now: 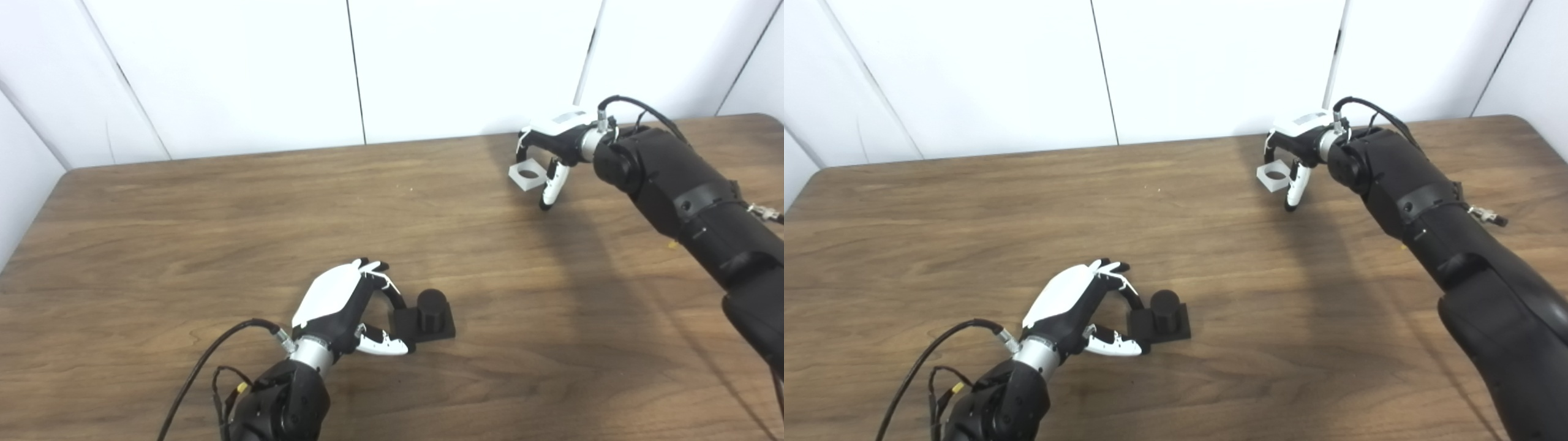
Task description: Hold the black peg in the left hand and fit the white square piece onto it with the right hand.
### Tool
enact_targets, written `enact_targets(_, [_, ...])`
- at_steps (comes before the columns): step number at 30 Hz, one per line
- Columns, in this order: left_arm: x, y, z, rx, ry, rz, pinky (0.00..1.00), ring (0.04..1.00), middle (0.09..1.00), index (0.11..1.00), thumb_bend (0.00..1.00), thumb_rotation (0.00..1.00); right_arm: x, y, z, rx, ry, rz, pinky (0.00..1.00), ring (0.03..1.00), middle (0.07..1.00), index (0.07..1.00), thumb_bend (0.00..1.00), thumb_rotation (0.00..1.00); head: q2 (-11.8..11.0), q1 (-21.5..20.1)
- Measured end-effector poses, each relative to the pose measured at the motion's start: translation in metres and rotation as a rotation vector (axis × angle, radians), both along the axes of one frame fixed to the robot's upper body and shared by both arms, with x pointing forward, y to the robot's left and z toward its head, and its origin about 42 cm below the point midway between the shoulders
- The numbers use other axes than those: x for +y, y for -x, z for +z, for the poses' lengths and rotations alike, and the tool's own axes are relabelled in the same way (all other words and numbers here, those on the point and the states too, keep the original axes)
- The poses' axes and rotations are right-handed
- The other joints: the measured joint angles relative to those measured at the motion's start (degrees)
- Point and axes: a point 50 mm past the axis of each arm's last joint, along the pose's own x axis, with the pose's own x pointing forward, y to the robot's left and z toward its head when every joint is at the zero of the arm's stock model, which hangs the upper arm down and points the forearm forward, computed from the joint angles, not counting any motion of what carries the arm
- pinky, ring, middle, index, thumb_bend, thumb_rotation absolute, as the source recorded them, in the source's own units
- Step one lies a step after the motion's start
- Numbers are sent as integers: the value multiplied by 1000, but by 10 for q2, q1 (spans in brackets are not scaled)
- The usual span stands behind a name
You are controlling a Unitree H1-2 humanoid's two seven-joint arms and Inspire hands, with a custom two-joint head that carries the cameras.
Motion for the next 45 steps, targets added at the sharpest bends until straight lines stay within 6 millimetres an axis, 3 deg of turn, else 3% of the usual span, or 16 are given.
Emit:
enact_targets(16, [-4,0,0,7,15,3,1000,1000,932,489,494,76,0,-3,1,21,33,13,1000,1000,919,687,811,231,1,4])
enact_targets(32, [-5,0,0,8,17,6,1000,1000,937,490,494,77,-11,-2,6,16,28,14,1000,1000,889,621,767,116,0,2])
enact_targets(33, [-5,0,0,9,17,7,1000,1000,938,490,494,77,-12,-2,7,16,31,16,1000,1000,890,546,623,130,1,3])
enact_targets(35, [-5,0,0,10,16,8,1000,1000,940,490,494,77,-13,-1,7,17,33,22,1000,1000,888,504,544,137,1,3])
enact_targets(45, [-6,-1,0,12,23,10,1000,1000,938,490,495,75,-10,0,6,20,16,37,1000,1000,882,491,523,136,-1,6])
